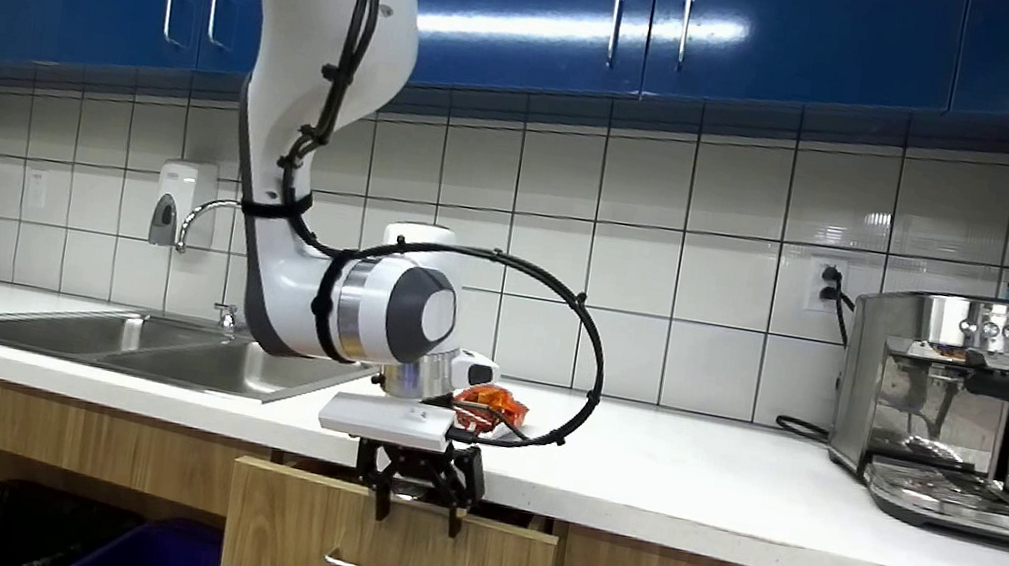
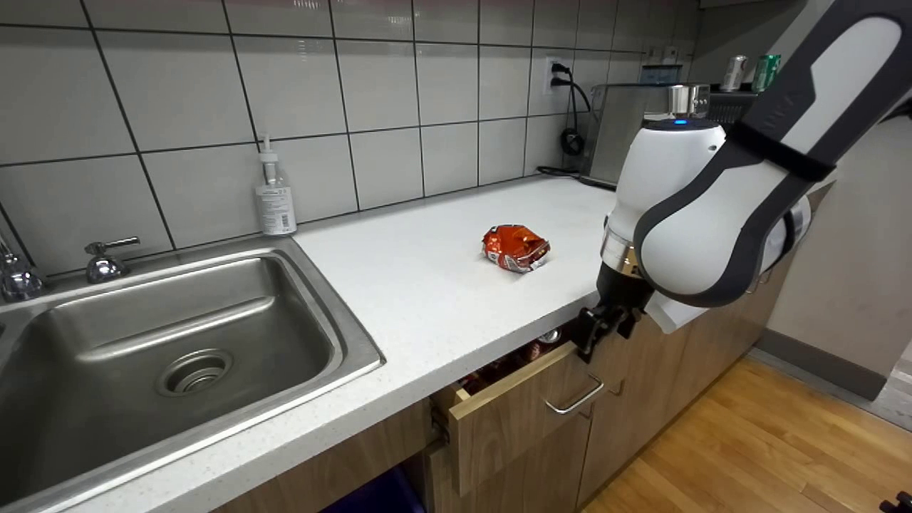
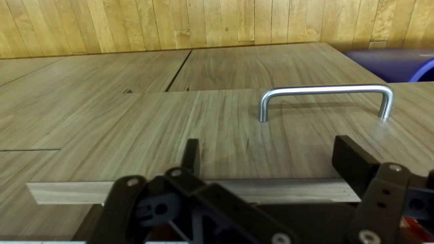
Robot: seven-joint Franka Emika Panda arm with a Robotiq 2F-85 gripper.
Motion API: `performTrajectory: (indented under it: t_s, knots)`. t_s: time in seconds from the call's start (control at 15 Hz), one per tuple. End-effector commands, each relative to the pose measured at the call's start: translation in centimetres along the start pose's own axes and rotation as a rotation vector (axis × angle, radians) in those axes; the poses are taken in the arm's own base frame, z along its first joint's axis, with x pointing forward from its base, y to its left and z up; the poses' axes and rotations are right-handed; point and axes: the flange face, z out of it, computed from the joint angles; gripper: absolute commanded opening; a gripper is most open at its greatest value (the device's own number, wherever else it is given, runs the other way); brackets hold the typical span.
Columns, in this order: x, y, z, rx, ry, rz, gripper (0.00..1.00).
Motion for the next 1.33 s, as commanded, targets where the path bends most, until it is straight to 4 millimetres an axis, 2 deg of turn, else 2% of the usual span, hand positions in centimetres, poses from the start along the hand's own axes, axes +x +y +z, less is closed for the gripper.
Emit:
performTrajectory:
  t_s: [0.0,0.2,0.6,0.93,1.27]
  knots:
    - [2.3,1.2,-0.5,0.001,0.025,0.009,1.00]
    - [2.1,1.1,-0.5,0.000,0.031,0.010,1.00]
    - [-0.2,-0.4,-1.0,0.003,0.040,0.007,1.00]
    - [-2.5,-1.8,-2.1,0.020,0.057,0.016,1.00]
    - [-4.4,-2.0,-4.0,0.034,0.051,0.062,1.00]
